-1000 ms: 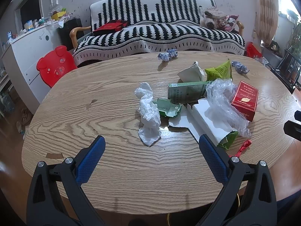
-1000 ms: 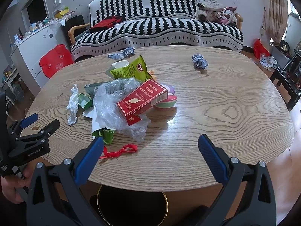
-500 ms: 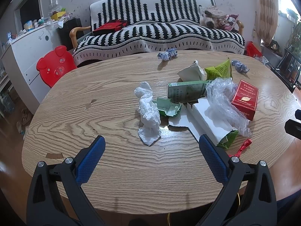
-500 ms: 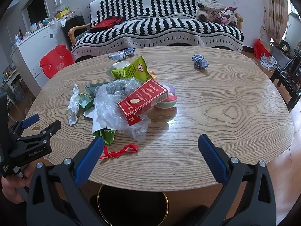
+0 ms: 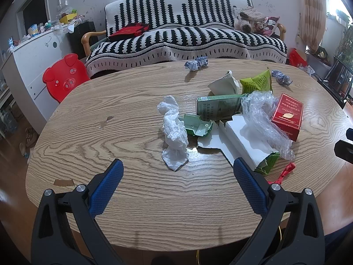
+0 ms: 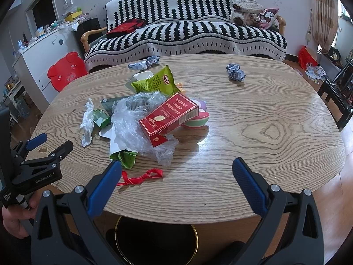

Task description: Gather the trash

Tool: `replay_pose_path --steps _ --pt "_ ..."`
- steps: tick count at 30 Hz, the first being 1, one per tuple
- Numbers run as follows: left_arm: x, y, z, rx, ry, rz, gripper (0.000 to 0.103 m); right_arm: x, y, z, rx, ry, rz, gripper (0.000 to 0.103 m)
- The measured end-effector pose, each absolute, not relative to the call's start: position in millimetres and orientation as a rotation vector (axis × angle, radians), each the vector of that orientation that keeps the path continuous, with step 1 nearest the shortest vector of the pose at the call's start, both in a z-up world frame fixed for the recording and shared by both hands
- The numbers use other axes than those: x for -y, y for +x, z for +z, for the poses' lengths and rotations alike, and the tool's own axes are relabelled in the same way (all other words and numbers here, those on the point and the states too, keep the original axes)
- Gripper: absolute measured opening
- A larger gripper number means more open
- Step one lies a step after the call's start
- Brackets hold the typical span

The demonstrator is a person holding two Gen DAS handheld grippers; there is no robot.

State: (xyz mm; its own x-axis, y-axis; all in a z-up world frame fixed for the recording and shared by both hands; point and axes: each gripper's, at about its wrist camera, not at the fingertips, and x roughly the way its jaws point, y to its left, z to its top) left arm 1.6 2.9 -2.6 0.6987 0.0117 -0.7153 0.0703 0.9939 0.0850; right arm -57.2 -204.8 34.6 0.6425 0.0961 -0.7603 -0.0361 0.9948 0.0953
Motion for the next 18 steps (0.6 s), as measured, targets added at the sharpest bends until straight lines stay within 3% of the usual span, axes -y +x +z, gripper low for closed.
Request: replay_pose_path --steps 18 --pt "-2.7 1.8 -3.2 -0.799 0.108 -0.032 0.097 204.1 -57.1 34.5 -0.874 0.072 0.078 0.097"
